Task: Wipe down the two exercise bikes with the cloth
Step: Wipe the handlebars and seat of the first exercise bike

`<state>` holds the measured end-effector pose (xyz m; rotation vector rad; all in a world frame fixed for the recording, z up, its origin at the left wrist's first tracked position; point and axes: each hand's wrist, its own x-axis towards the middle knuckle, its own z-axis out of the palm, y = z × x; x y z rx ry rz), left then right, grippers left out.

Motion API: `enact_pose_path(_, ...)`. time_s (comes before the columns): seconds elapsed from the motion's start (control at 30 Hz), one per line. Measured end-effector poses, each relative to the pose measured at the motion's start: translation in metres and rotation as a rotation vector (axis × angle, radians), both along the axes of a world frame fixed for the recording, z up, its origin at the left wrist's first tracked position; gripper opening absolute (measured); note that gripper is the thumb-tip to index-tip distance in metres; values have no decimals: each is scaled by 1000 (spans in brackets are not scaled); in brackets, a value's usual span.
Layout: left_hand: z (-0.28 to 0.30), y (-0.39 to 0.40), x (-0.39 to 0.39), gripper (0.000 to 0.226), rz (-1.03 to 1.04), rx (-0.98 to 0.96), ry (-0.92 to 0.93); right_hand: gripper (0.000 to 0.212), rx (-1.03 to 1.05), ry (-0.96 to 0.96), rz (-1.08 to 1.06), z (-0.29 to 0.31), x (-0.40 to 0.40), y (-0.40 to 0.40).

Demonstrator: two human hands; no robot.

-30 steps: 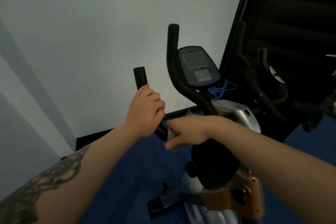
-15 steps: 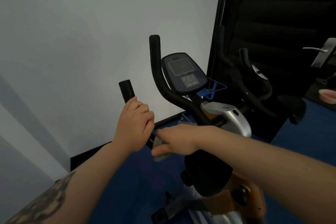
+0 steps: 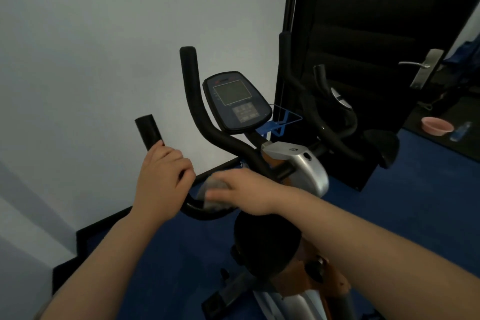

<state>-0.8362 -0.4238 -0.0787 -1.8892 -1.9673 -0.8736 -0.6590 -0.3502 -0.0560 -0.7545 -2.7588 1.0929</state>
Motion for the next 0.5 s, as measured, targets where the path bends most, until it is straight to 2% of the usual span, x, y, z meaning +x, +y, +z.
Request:
enact_pose_path(0.1, 2, 7, 17, 35, 153, -31, -127, 27, -332, 397, -364, 12, 17, 9)
enact_pose_path(0.2, 7, 20, 35, 37, 290, -119, -169, 44, -561, 614, -641, 37, 35, 23)
enact_pose_path(0.33, 6, 27, 47, 38, 433, -170, -45, 61, -533, 685, -823, 58, 63, 36)
enact_pose_path(0.43, 2, 23, 51, 38, 450, -139, 1, 47, -418, 686, -811, 40, 62, 27)
enact_pose_path(0.5, 2, 23, 51, 37, 462, -129, 3, 39, -279, 577, -701, 14, 55, 18)
